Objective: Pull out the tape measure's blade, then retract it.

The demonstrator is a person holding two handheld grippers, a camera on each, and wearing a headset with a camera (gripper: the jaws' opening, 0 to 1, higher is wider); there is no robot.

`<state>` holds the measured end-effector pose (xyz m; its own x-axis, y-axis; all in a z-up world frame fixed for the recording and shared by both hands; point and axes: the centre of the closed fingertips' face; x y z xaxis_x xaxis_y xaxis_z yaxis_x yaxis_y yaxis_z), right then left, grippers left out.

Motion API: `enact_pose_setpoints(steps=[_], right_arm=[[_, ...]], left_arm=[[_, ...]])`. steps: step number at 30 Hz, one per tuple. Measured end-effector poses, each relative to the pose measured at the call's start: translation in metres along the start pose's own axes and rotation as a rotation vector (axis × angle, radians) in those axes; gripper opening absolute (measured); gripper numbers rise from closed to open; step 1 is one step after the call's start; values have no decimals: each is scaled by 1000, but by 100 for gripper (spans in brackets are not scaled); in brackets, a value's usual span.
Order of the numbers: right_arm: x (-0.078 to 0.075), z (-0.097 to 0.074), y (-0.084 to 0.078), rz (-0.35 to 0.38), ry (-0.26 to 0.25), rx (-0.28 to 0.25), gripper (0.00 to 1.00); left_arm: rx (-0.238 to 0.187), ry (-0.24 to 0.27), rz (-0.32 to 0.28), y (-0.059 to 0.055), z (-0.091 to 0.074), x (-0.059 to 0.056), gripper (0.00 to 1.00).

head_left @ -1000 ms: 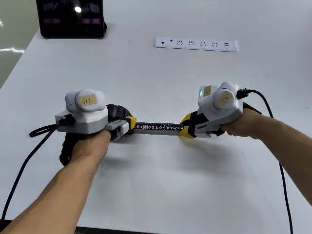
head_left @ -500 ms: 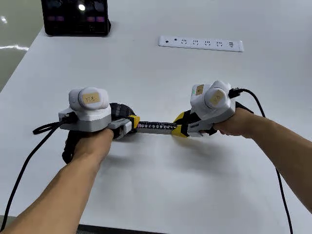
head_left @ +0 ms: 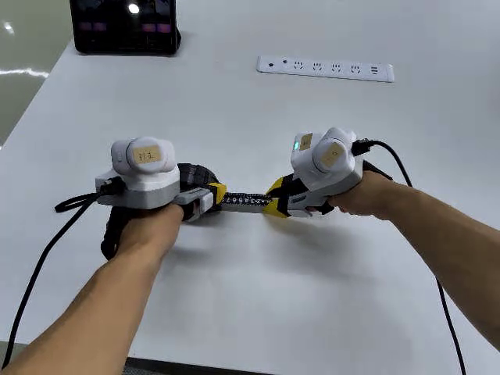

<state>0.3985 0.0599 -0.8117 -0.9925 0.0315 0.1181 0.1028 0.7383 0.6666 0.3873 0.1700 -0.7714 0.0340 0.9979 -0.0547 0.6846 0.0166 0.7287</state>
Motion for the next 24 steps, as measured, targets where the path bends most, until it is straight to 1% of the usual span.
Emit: enact_pose_setpoints(steps=[12,24], right_arm=[[4,12,13,-15,1,-11,11],[9,20,23,-20,6,-27,11]], left_arm=[[2,-7,-7,0,-2,-1,56],[5,-10,-9,0,-1,-1,56]])
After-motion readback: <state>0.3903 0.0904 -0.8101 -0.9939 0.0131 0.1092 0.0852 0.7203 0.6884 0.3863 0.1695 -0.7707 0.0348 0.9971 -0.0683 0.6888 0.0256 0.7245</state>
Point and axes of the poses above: the centre of the closed fingertips' face, and the gripper's own axes: z roughly forward along the fingers, x roughly to its left, y roughly out of its top, and after that the axes turned 8 degrees about z, right-handed
